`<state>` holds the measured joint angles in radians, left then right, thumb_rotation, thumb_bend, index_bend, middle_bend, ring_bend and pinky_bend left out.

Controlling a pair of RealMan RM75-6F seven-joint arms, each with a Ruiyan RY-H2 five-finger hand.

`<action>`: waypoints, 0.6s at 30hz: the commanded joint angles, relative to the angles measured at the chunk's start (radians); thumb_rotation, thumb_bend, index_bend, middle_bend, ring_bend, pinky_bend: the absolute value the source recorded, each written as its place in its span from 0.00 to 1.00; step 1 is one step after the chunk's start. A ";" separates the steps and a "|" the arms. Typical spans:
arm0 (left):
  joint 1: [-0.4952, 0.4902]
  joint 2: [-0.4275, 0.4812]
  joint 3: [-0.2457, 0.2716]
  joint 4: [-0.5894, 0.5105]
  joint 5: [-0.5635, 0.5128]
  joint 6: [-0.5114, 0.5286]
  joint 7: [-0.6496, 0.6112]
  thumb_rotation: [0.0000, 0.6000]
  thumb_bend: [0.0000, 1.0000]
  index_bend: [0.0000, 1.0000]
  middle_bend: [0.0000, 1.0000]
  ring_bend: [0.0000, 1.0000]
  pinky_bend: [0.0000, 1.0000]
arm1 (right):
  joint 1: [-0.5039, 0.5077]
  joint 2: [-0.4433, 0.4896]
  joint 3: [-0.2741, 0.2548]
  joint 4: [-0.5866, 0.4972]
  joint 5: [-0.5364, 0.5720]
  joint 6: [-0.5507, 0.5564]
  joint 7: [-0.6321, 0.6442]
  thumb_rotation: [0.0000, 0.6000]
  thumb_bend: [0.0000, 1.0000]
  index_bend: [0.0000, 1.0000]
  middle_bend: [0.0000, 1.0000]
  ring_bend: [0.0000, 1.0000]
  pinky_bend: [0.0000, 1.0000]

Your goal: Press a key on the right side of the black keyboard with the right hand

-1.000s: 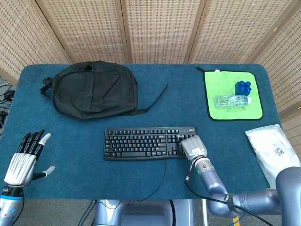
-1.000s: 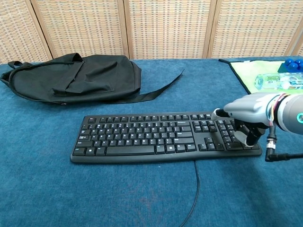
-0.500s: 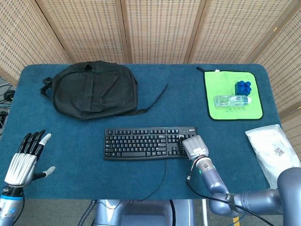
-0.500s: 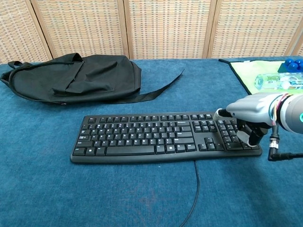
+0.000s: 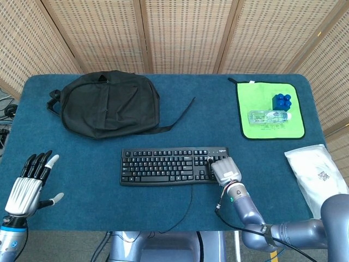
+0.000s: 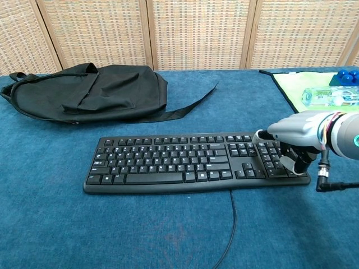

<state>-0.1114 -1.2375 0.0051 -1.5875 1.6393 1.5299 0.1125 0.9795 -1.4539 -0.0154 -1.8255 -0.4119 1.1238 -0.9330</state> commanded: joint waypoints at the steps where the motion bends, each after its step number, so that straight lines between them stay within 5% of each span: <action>1: 0.000 0.000 0.000 0.000 -0.001 0.000 0.000 1.00 0.00 0.00 0.00 0.00 0.00 | -0.001 0.000 0.000 0.001 0.001 -0.001 0.000 1.00 0.67 0.09 0.72 0.63 0.47; 18: -0.002 -0.001 0.002 0.000 0.000 -0.005 0.000 1.00 0.00 0.00 0.00 0.00 0.00 | 0.004 -0.013 0.006 0.015 0.010 -0.007 -0.007 1.00 0.67 0.09 0.72 0.63 0.47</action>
<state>-0.1131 -1.2385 0.0067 -1.5875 1.6390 1.5252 0.1128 0.9837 -1.4661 -0.0102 -1.8110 -0.4022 1.1172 -0.9403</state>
